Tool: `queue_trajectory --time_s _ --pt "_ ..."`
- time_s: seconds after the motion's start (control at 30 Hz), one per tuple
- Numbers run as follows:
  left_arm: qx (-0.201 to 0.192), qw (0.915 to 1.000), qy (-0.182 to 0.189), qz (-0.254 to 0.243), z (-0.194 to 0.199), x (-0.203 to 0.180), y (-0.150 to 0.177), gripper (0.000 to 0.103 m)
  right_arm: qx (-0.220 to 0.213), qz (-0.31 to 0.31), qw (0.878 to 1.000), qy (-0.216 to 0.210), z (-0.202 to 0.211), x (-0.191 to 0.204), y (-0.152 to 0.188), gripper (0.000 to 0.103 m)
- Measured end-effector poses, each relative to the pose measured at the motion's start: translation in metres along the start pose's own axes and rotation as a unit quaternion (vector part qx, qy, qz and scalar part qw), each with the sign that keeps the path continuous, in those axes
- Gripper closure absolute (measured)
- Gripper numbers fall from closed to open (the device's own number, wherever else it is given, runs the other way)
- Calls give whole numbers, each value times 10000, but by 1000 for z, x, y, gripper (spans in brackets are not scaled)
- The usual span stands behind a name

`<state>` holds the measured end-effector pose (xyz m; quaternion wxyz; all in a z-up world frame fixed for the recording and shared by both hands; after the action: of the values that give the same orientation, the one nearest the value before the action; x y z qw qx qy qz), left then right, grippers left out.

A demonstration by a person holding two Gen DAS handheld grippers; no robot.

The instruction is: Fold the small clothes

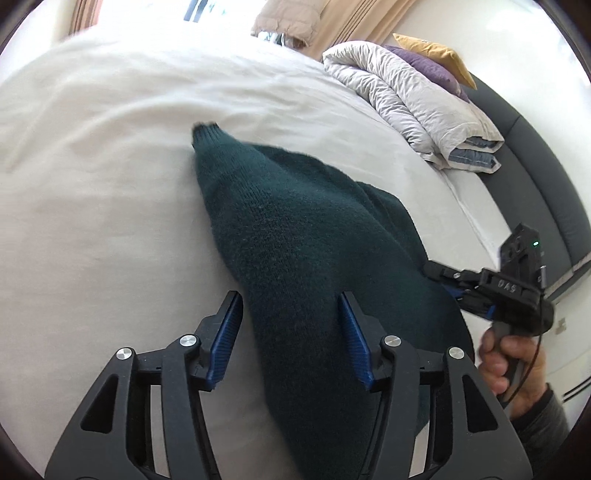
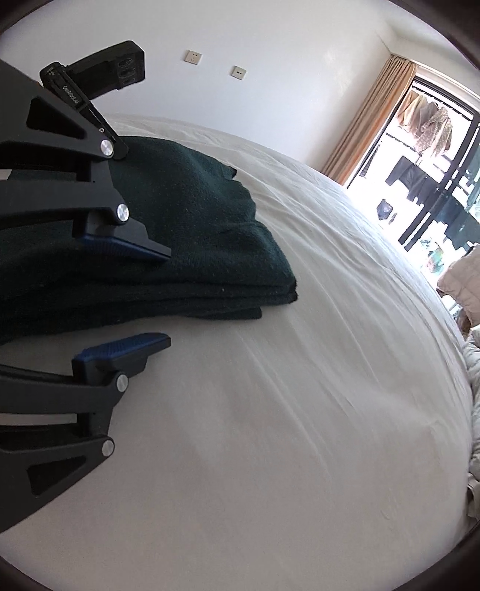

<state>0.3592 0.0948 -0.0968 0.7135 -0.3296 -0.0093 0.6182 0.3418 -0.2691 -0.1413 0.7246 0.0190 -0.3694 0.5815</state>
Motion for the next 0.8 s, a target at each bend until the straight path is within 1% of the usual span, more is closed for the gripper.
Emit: queue_trajectory --time_s 0.07,0.1,0.13,0.17,0.2,0.23,0.27,0.3,0.33,0.4,0.47,0.53,0.57,0.63,0.7,0.77,0.8 --pt "-388 9980 -390 -304 32 -8 8 48 -360 305 9988 123 27 19 8 57" --pt "-622 9954 -560 -471 49 -14 13 42 -564 493 9969 258 43 29 15 52" --pt "-966 9897 -820 -664 73 -21 20 38 -794 697 9936 413 59 40 22 43" --pt "-1269 9834 -1021 -795 94 -27 26 29 -1052 911 9888 538 76 54 31 39" --pt "-1565 9764 -1177 -906 114 -34 35 19 -1303 1124 9832 604 92 68 41 30" --pt "-1936 9664 -1347 -1026 141 -44 46 14 -1527 1316 9774 642 109 81 52 25" --pt "-2224 9569 -1513 -1097 162 -52 56 3 -1752 1479 9709 694 124 94 63 16" --pt "-2504 9460 -1708 -1151 182 -60 66 0 -1983 1625 9636 760 140 106 75 7" --pt "-2836 9309 -1961 -1203 207 -69 78 0 -2212 1750 9559 814 156 117 87 0" --pt "-3180 9123 -2264 -1238 243 -86 98 0 -2603 1950 9421 821 184 138 109 0" --pt "-3422 9012 -2358 -1229 276 -94 119 0 -2866 2109 9300 919 208 155 126 0" --pt "-3579 8936 -2429 -1203 303 -103 135 0 -3080 2307 9177 988 231 170 145 0" --pt "-3615 8918 -2455 -1172 316 -107 143 0 -3168 2394 9124 997 242 179 153 0" --pt "-3534 8892 -2655 -1178 335 -118 159 0 -3292 2541 9032 1061 260 196 168 0" --pt "-3461 8866 -2818 -1216 348 -122 174 0 -3345 2655 8976 1090 274 209 182 0" --pt "-3423 8821 -3007 -1197 360 -128 191 0 -3344 2712 8929 1316 282 218 193 0" --pt "-3413 8816 -3040 -1176 365 -129 198 0 -3299 2727 8920 1452 283 221 198 0"
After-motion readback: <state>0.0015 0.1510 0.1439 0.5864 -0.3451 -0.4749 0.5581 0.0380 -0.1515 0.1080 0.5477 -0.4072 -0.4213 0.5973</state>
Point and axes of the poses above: each gripper's, at about its wrist camera, not at the fingertips, and z roughly against the way its jaws point, x to its left, y to its underside, the point moved 6 cm from there along -z, roughly the way its jaws point, and after that the axes turned 5 degrees about x, right-handed, at the moved point
